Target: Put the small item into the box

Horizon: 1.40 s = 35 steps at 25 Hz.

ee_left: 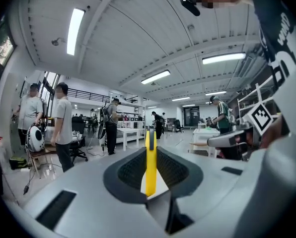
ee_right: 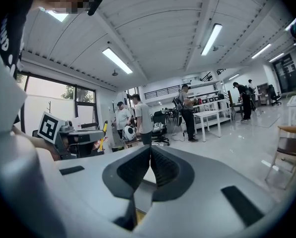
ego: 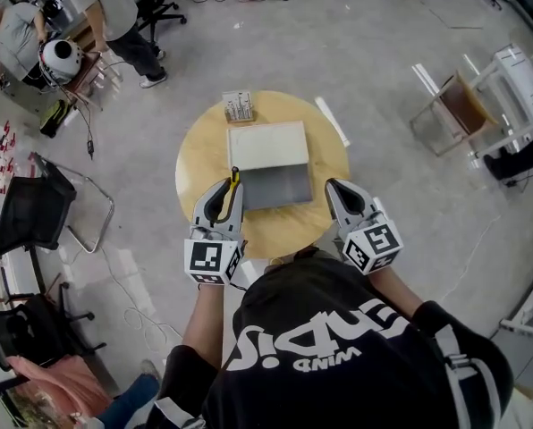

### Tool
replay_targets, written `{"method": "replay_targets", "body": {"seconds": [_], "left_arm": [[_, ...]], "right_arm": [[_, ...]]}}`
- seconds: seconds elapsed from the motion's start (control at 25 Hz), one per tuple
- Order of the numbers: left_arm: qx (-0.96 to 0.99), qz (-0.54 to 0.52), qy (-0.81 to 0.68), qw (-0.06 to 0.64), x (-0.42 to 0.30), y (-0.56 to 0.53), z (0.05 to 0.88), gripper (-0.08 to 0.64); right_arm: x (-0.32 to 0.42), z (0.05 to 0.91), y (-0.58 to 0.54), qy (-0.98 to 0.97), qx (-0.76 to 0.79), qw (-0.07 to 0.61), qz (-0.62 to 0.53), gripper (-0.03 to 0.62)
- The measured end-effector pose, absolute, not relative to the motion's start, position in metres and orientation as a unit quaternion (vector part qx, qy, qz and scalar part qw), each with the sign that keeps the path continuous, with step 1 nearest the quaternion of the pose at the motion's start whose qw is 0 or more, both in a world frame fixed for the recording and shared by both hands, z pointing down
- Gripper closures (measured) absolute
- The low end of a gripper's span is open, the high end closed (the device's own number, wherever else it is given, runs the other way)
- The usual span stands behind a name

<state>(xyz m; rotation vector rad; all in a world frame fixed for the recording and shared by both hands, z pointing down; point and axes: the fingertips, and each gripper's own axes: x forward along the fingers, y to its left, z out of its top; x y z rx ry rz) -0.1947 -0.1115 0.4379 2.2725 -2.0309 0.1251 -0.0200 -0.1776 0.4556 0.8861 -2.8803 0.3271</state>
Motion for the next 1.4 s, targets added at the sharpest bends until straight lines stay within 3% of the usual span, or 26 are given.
{"method": "replay_targets", "body": {"seconds": [1.4], "left_arm": [[0.814, 0.335, -0.467, 0.086, -0.162, -0.198, 0.629, 0.491]], "right_arm": [[-0.043, 0.463, -0.222, -0.949, 0.285, 0.064, 0.116, 0.588]]}}
